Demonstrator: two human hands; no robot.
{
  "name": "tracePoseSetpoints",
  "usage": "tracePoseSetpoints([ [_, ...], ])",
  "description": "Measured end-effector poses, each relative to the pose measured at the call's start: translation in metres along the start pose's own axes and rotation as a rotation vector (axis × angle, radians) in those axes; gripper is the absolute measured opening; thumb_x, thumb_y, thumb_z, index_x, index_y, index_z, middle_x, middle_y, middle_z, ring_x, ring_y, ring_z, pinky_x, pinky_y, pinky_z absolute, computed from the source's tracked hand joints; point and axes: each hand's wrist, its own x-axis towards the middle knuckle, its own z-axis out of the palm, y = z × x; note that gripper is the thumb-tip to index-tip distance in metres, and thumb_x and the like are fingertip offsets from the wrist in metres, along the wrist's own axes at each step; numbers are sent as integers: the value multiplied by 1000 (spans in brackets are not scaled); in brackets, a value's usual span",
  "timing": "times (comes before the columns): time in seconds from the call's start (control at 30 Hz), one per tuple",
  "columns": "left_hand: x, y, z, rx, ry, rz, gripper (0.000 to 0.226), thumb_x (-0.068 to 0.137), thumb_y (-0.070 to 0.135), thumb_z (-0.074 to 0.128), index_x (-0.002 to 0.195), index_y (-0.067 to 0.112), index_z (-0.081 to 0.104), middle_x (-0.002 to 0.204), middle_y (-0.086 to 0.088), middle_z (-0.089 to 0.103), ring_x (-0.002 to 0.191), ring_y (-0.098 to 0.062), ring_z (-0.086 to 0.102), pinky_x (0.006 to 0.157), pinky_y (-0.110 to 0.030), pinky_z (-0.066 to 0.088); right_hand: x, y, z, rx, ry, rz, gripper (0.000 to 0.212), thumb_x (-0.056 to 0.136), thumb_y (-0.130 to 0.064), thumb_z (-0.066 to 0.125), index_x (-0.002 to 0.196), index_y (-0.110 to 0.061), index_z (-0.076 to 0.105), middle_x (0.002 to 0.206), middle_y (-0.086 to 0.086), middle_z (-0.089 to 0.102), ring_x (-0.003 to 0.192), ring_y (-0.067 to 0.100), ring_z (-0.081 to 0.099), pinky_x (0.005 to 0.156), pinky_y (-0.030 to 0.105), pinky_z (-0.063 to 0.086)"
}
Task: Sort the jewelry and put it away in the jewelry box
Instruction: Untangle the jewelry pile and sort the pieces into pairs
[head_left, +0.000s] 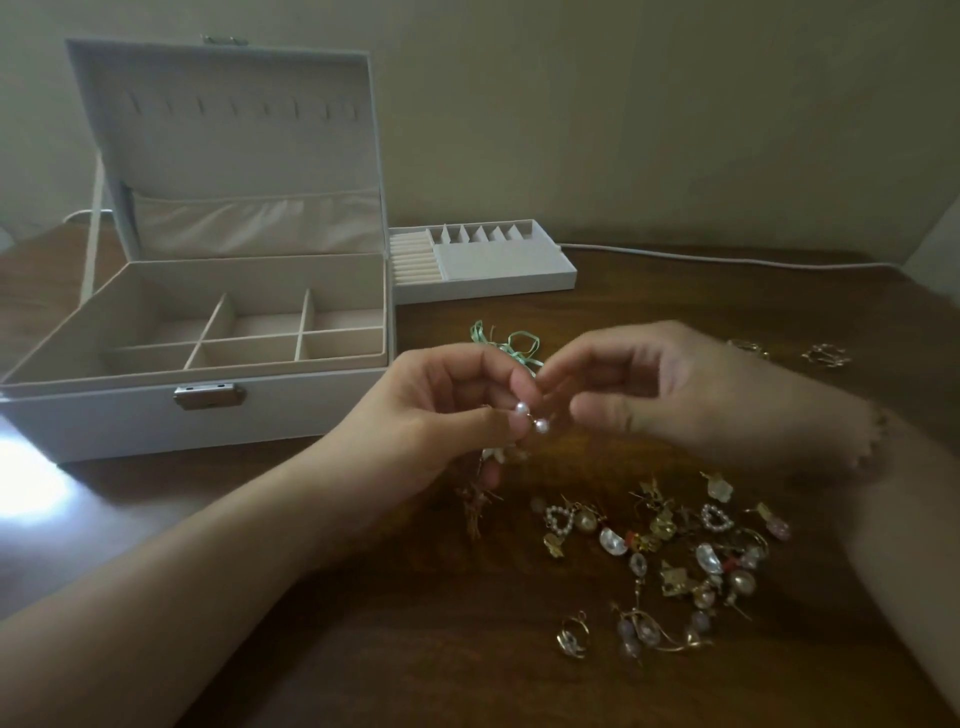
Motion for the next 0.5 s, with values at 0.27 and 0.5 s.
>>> tracePoseSetpoints([
  [0.27,1,0,-4,-125,81,60,19,76,11,74,93,18,73,75,-3,67,59,-10,63,53,-22,53,9,-4,31,32,98,29,46,77,-19,73,119,-27,55,99,1,75,96,18,71,89,33,56],
  [0.5,1,1,-4,-144,86,84,22,76,12,73,97,20,73,78,-4,69,61,-11,65,55,-22,54,11,-2,40,9,135,27,29,75,-30,72,101,-20,70,100,-2,74,98,14,69,91,35,55],
])
